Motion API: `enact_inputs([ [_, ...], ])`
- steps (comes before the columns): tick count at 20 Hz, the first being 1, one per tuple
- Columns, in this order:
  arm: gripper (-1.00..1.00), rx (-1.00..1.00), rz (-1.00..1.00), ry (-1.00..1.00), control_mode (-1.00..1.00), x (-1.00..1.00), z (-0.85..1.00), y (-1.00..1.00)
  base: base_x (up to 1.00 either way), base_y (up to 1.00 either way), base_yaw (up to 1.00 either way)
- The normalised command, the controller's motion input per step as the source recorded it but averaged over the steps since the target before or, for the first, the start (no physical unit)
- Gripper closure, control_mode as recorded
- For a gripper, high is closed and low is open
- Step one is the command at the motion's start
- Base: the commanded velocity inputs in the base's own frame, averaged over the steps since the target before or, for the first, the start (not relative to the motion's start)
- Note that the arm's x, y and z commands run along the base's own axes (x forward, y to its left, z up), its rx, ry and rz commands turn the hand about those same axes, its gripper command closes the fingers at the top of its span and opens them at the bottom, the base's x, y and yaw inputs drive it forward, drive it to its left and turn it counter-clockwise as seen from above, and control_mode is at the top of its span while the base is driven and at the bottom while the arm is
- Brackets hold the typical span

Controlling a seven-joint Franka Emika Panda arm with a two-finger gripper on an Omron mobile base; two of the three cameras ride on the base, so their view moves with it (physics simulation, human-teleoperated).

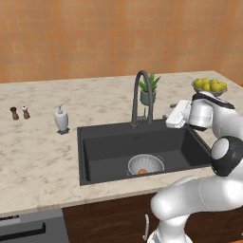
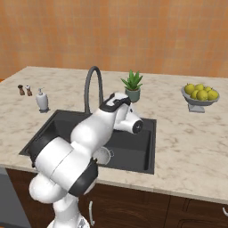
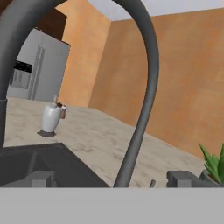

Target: Put the colander in the sink, put the tangerine in the colander, and turn on the sink faucet and pour water over the colander.

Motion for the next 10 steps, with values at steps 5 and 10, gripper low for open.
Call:
enact_inputs([
  [5, -1.00, 0.01, 0.16, -0.02, -1.00, 0.24, -0.22, 0.00, 0.00, 0.00, 0.00],
  [10, -1.00, 0.00, 0.14, 0.00, -1.00, 0.29, -0.02, 0.00, 0.00, 0.00, 0.00],
])
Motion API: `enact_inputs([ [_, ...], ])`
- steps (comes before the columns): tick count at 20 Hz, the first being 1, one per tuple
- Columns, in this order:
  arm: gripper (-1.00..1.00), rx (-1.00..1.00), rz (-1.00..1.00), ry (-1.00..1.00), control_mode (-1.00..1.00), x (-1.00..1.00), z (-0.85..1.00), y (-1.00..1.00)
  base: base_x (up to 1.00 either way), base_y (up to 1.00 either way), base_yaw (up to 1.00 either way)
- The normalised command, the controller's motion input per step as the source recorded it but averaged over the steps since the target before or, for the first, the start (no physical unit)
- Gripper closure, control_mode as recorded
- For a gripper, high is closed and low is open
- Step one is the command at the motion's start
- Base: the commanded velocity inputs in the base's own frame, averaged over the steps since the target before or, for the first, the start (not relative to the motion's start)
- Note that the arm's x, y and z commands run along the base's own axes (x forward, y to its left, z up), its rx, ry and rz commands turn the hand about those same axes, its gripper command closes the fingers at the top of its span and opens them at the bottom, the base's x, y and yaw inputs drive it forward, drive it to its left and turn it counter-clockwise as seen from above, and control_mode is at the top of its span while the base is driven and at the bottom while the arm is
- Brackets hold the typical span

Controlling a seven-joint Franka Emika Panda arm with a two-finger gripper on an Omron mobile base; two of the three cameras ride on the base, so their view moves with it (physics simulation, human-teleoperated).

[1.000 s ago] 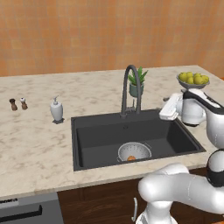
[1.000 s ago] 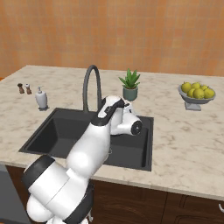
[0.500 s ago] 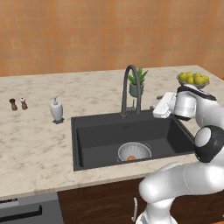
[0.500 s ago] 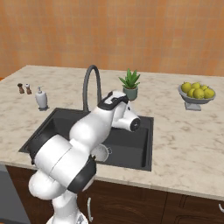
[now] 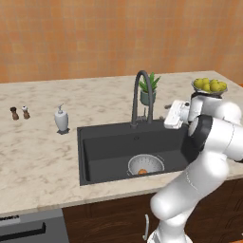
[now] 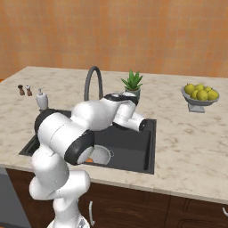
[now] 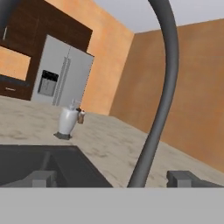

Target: Put the colander in the sink, put the tangerine in the colander, and turn on the sink faucet and pour water over the colander.

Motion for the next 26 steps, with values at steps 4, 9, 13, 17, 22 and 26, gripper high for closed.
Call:
enact_inputs([
  [4, -1.00, 0.01, 0.07, 0.00, -1.00, 0.33, -0.06, 0.03, 0.00, 0.00, 0.00],
  [9, -1.00, 0.01, 0.01, 0.00, -1.00, 0.21, -0.18, 0.14, 0.00, 0.00, 0.00],
  [13, -1.00, 0.00, 0.00, 0.00, -1.00, 0.22, -0.13, 0.18, 0.00, 0.00, 0.00],
  [17, -1.00, 0.00, 0.00, 0.00, -1.00, 0.31, -0.04, 0.05, 0.00, 0.00, 0.00],
  [22, -1.00, 0.00, 0.00, 0.00, -1.00, 0.34, -0.03, 0.03, 0.00, 0.00, 0.00],
  [26, -1.00, 0.00, 0.00, 0.00, -1.00, 0.33, -0.18, 0.12, 0.00, 0.00, 0.00],
])
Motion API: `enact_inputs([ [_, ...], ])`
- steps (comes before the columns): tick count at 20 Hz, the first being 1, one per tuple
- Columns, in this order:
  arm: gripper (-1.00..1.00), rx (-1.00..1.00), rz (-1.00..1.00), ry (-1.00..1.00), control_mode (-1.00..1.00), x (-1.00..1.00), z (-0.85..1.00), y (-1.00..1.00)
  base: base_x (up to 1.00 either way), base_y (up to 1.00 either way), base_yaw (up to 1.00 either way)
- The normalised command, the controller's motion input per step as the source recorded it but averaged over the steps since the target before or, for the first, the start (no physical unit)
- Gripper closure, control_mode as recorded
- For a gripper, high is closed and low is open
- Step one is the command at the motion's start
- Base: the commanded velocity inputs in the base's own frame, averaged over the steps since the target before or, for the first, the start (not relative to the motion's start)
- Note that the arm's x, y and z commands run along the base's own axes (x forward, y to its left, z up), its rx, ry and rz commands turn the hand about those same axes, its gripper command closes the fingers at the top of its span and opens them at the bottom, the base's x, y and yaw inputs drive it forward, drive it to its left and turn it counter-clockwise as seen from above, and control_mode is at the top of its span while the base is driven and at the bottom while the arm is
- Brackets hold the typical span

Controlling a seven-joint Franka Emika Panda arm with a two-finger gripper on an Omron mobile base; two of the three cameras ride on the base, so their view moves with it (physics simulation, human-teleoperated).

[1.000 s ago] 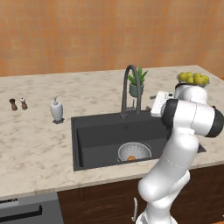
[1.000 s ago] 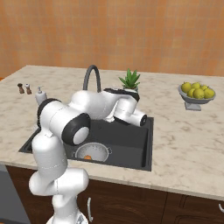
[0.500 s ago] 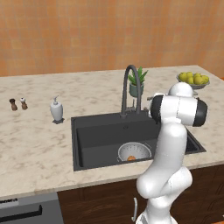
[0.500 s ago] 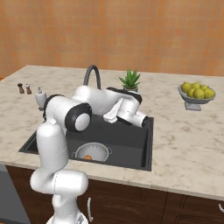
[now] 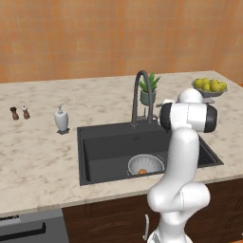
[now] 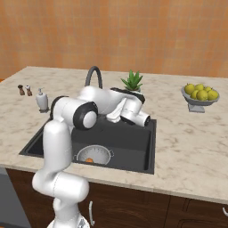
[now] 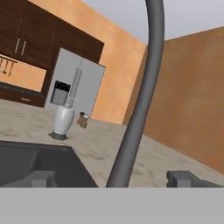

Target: Put the colander in the sink, put the tangerine in the colander, and turn on the sink faucet and pour water over the colander.

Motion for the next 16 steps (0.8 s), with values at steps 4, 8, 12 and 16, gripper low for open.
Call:
enact_inputs([
  [4, -1.00, 0.00, 0.00, 0.00, -1.00, 0.25, -0.16, 0.17, 0.00, 0.00, 0.00],
  [8, -1.00, 0.00, 0.00, 0.00, -1.00, 0.23, -0.04, 0.13, 0.00, 0.00, 0.00],
  [12, -1.00, 0.00, 0.00, 0.00, -1.00, 0.27, 0.00, 0.04, 0.00, 0.00, 0.00],
  [16, -1.00, 0.00, 0.00, 0.00, -1.00, 0.28, 0.00, 0.05, 0.00, 0.00, 0.00],
])
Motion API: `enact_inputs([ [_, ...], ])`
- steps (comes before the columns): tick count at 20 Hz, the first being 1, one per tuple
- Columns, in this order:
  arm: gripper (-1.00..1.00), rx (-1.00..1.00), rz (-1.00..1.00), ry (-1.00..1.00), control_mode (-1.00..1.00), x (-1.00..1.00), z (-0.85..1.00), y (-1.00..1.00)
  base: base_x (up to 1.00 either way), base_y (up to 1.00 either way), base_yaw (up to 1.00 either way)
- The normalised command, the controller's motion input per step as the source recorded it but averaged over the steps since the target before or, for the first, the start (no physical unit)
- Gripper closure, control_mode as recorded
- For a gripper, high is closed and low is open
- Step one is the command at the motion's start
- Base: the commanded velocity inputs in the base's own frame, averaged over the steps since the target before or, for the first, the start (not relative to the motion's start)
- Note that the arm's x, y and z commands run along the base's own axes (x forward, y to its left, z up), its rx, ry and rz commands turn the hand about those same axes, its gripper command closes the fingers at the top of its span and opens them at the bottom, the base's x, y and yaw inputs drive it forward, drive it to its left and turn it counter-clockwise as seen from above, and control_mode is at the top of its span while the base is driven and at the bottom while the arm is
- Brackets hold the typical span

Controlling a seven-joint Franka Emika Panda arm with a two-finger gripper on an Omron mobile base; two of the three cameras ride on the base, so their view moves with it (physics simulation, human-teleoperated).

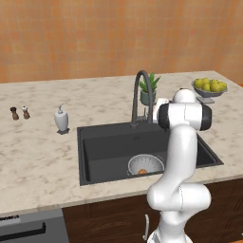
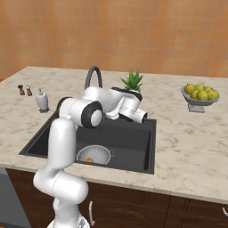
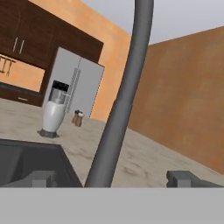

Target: Put the colander in the sink, put the tangerine in the colander, and turn on the sink faucet and pour water over the colander.

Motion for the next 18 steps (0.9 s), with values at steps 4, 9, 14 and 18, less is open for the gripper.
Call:
enact_inputs([
  [4, -1.00, 0.00, 0.00, 0.00, -1.00, 0.30, -0.17, 0.10, 0.00, 0.00, 0.00],
  [9, -1.00, 0.00, 0.00, 0.00, -1.00, 0.32, -0.18, 0.05, 0.00, 0.00, 0.00],
  [14, -1.00, 0.00, 0.00, 0.00, -1.00, 0.32, -0.17, 0.00, 0.00, 0.00, 0.00],
  [18, -1.00, 0.00, 0.00, 0.02, -1.00, 0.30, -0.20, 0.00, 0.00, 0.00, 0.00],
])
